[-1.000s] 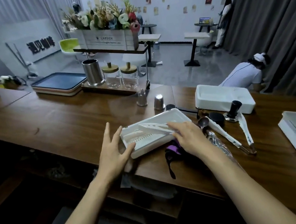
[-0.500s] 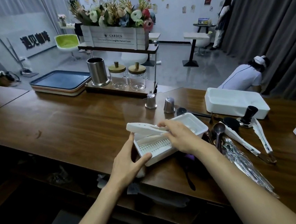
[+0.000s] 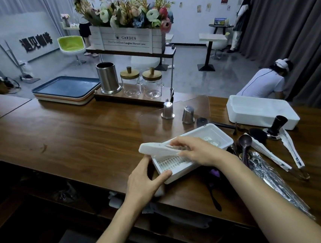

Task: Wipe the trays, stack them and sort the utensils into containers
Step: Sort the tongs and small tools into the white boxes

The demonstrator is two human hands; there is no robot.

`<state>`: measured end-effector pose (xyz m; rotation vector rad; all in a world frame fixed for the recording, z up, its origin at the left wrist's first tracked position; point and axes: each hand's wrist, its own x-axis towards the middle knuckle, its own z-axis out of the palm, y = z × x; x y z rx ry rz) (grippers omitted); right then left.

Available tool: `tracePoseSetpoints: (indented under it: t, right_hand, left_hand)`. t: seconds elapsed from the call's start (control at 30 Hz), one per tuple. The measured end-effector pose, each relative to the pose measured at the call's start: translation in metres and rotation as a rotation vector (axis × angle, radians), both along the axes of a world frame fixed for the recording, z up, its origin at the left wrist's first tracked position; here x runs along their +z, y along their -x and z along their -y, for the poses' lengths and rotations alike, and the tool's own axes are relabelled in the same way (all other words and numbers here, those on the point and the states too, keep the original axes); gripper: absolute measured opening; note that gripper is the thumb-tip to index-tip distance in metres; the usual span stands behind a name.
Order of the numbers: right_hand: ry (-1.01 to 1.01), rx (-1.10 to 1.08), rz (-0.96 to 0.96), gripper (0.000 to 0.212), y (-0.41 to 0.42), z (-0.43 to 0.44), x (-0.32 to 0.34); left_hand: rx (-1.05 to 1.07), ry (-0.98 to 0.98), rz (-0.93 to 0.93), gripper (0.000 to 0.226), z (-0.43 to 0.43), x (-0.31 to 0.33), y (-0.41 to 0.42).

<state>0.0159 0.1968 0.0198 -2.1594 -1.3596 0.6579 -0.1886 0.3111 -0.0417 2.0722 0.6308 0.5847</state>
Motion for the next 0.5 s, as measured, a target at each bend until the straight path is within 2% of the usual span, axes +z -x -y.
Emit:
tracePoseSetpoints:
  t: [0.1,0.17,0.5]
  right_hand:
    - [0.071,-0.004,0.049,0.038,-0.007,0.006,0.001]
    - [0.096,-0.024,0.099,0.039,-0.014,0.013,0.002]
    - [0.229,-0.039,0.258,0.035,-0.031,0.010,0.001]
  left_hand:
    - [-0.004,0.022,0.037,0.101,-0.002,-0.005,-0.001]
    - [-0.004,0.056,0.037,0.111,-0.003,-0.006,-0.001]
    - [0.010,0.078,0.004,0.108,-0.002,-0.008,-0.002]
